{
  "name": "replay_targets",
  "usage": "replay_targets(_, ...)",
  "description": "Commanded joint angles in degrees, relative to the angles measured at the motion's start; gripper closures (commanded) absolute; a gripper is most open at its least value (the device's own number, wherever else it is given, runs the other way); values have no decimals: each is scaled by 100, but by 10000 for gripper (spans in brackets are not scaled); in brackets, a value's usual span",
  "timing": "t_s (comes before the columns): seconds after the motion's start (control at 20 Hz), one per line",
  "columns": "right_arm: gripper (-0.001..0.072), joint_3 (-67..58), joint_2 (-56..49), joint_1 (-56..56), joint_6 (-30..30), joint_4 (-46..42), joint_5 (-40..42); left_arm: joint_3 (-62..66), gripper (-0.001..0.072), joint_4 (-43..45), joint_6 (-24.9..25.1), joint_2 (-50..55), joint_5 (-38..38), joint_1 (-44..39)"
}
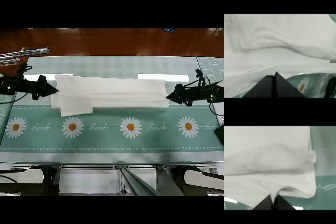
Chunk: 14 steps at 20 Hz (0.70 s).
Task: Fold the shirts.
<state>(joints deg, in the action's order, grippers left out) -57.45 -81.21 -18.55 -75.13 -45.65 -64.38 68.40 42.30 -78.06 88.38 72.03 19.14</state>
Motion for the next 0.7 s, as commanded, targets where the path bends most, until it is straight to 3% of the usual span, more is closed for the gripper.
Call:
replay_targets(0.0, 689, -835, -612, 20, -85, 407, 63, 1292, 690, -33, -463, 962, 20, -293)
replay_targets(0.3, 688, -1429, -1506, 22, 50, 940, 334, 2994, 690, -35, -1040, 2358, 26, -487)
replay_targets(0.55, 674, -1582, -1971, 201, 197, 1318, 763, 3259, 681, -33, -638, 2704, -101, -645)
replay_targets(0.6, 513, -1582, -2004, 260, 190, 1318, 929, 3261, 522, -33, -643, 2726, -81, -691)
replay_targets(0.65, 303, -1589, -2000, 267, 199, 1344, 1016, 3279, 189, -33, -645, 2723, 50, -708)
